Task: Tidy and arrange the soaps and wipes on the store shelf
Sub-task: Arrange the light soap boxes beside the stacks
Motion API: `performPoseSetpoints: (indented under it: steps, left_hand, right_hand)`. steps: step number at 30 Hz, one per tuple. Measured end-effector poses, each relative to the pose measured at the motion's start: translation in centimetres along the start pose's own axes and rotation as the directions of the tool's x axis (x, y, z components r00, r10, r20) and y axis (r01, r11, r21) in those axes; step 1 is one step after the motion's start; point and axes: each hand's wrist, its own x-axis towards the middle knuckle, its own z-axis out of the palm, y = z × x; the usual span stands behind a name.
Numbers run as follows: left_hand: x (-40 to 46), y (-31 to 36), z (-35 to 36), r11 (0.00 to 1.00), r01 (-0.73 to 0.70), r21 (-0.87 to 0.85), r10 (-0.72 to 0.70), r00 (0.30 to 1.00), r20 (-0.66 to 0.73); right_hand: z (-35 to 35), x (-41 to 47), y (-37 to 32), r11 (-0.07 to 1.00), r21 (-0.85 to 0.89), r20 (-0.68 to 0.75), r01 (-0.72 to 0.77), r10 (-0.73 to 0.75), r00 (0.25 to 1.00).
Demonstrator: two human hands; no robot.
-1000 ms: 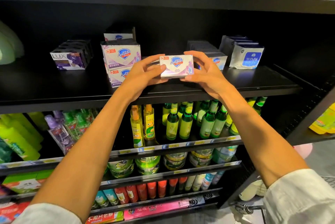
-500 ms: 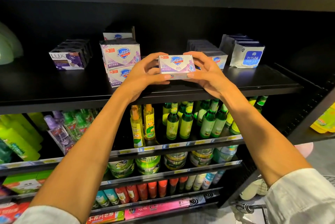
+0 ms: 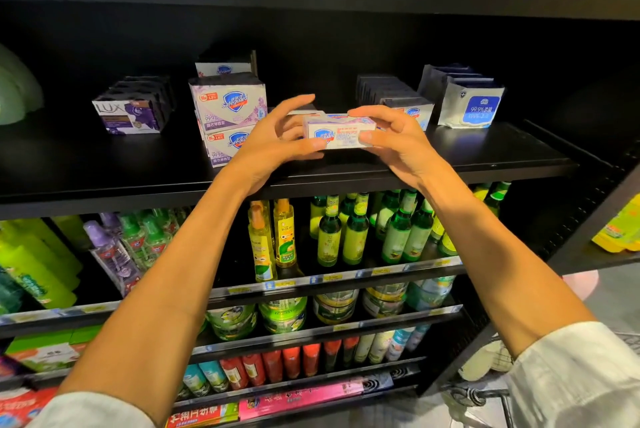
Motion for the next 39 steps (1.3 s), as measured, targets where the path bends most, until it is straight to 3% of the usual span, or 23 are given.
performPoseSetpoints:
  steps: [4,14,27,39]
  left_hand:
    - [-0.07,-0.08,0.02,0.996,-0.028,0.085,0.026,1.0,0.017]
    - [-0.09,-0.02,0.23,0.995,0.001,0.101,0.005,0.998,-0.06]
    - [-0.33,0.17,0.38,0.992,-0.021,0.124,0.025,0.999,-0.027]
    - [-0.35,0.14,0.37,0.994,-0.015,0.111,0.027,0.994,-0.102]
  right_hand:
    - [-0.02,0.09,0.07,1.0,-0.019,-0.014,-0.005,0.004,1.0]
    - [-0.41,0.19,0.28,0.998,-0.07,0.047,0.011,-0.008,0.999]
    - [-0.16,0.26,0.37,1.0,0.002,-0.057,0.004,-0.004,0.998]
    - [0.26,0.24,0.29,0.993,-0.114,-0.054,-0.026,0.02,0.998]
